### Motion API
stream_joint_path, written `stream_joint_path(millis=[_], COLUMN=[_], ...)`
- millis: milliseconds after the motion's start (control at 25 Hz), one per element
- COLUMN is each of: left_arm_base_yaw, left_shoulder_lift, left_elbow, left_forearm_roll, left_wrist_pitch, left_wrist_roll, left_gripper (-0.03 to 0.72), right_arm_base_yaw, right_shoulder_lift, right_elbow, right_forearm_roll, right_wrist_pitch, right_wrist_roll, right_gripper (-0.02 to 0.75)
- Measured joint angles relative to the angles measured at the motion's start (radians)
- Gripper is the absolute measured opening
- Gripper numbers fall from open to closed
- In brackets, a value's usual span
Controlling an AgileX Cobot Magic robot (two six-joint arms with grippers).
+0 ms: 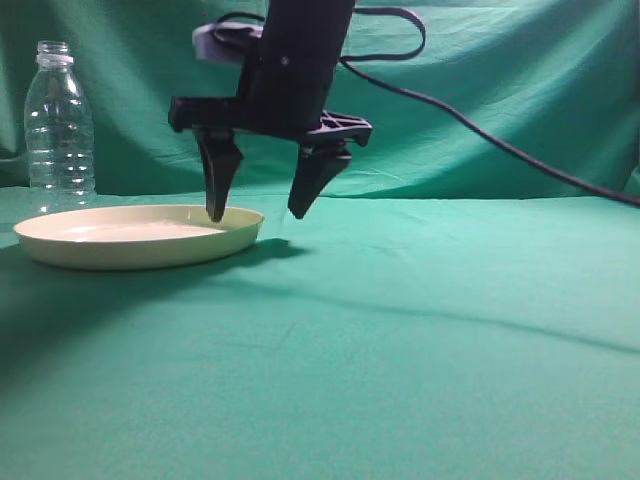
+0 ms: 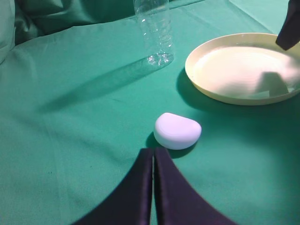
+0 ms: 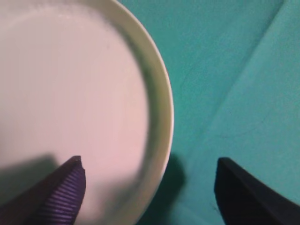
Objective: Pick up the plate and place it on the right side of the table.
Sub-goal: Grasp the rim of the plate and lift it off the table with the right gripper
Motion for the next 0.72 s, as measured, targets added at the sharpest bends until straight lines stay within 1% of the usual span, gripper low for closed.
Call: stream_joint_path(millis=[40, 280, 320, 360, 440, 520, 560, 640, 680, 720], left_arm_base_yaw=[0.000, 0.000, 0.000, 0.000, 0.000, 0.000, 0.000, 0.000, 0.000, 0.000], left_shoulder_lift=[0.000, 0.000, 0.000, 0.000, 0.000, 0.000, 0.000, 0.000, 0.000, 0.000], left_elbow=[0.000, 0.000, 0.000, 0.000, 0.000, 0.000, 0.000, 0.000, 0.000, 0.000], left_forearm_roll=[0.000, 0.000, 0.000, 0.000, 0.000, 0.000, 0.000, 0.000, 0.000, 0.000], left_wrist_pitch=[0.000, 0.000, 0.000, 0.000, 0.000, 0.000, 0.000, 0.000, 0.000, 0.000], left_wrist_roll=[0.000, 0.000, 0.000, 0.000, 0.000, 0.000, 0.000, 0.000, 0.000, 0.000], left_gripper=[0.000, 0.000, 0.000, 0.000, 0.000, 0.000, 0.000, 0.000, 0.000, 0.000], right_arm_base_yaw=[0.000, 0.000, 0.000, 0.000, 0.000, 0.000, 0.000, 0.000, 0.000, 0.001], right_shoulder_lift=[0.009, 0.055, 0.059, 0.061, 0.063, 0.063, 0.063, 0.063, 0.058, 0.049], right_elbow=[-0.001, -0.001, -0.001, -0.001, -0.003, -0.004, -0.011, -0.035, -0.051, -0.065], right_forearm_roll=[0.000, -0.008, -0.008, -0.008, -0.009, -0.009, -0.007, -0.032, -0.058, -0.084], right_wrist_pitch=[-0.007, -0.029, -0.031, -0.034, -0.039, -0.048, -0.048, -0.023, 0.007, 0.042], right_wrist_roll=[0.000, 0.000, 0.000, 0.000, 0.000, 0.005, 0.017, 0.063, 0.085, 0.105], right_gripper=[0.517, 0.517, 0.434, 0.380, 0.223, 0.095, 0.064, 0.072, 0.000, 0.000])
